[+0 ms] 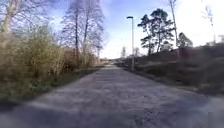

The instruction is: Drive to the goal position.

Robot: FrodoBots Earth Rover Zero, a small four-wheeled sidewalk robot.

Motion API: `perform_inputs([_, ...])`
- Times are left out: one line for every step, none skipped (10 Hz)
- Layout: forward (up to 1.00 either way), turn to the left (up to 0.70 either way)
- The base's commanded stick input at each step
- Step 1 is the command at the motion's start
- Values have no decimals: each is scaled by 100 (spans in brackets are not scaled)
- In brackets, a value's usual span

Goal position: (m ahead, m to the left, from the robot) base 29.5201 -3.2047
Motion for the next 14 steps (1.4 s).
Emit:
perform_inputs([100,0])
perform_inputs([100,0])
perform_inputs([100,0])
perform_inputs([100,0])
perform_inputs([100,0])
perform_inputs([100,0])
perform_inputs([100,0])
perform_inputs([100,0])
perform_inputs([100,0])
perform_inputs([100,0])
perform_inputs([100,0])
perform_inputs([100,0])
perform_inputs([100,0])
perform_inputs([100,0])
